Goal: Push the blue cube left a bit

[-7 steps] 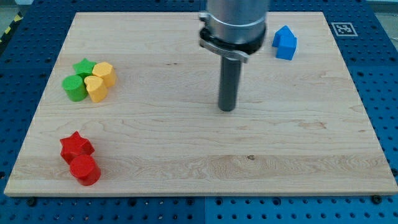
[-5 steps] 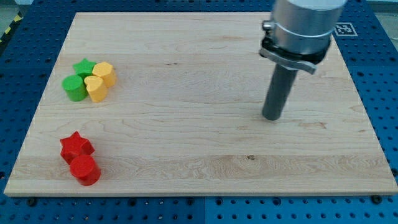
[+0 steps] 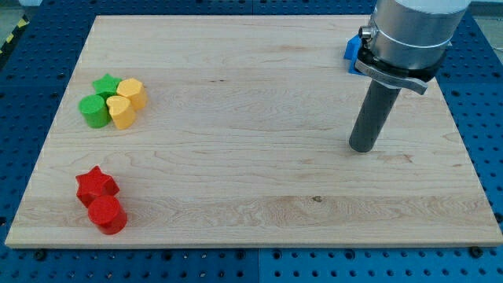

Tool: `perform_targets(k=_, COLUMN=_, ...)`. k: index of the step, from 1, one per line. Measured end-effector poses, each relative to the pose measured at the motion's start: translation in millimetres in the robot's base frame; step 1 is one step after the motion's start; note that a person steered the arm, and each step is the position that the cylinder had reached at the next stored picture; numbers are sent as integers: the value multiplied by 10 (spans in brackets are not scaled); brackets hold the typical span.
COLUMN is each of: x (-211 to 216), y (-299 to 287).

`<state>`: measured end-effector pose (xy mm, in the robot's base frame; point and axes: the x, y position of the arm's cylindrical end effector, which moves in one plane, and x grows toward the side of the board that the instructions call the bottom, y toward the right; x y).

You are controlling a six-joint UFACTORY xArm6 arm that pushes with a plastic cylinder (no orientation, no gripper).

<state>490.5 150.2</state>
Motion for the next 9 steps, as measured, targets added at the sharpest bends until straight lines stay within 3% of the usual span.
perform_targets(k=5, x=231, y=1132)
perform_targets(k=9, x=122, y=1920)
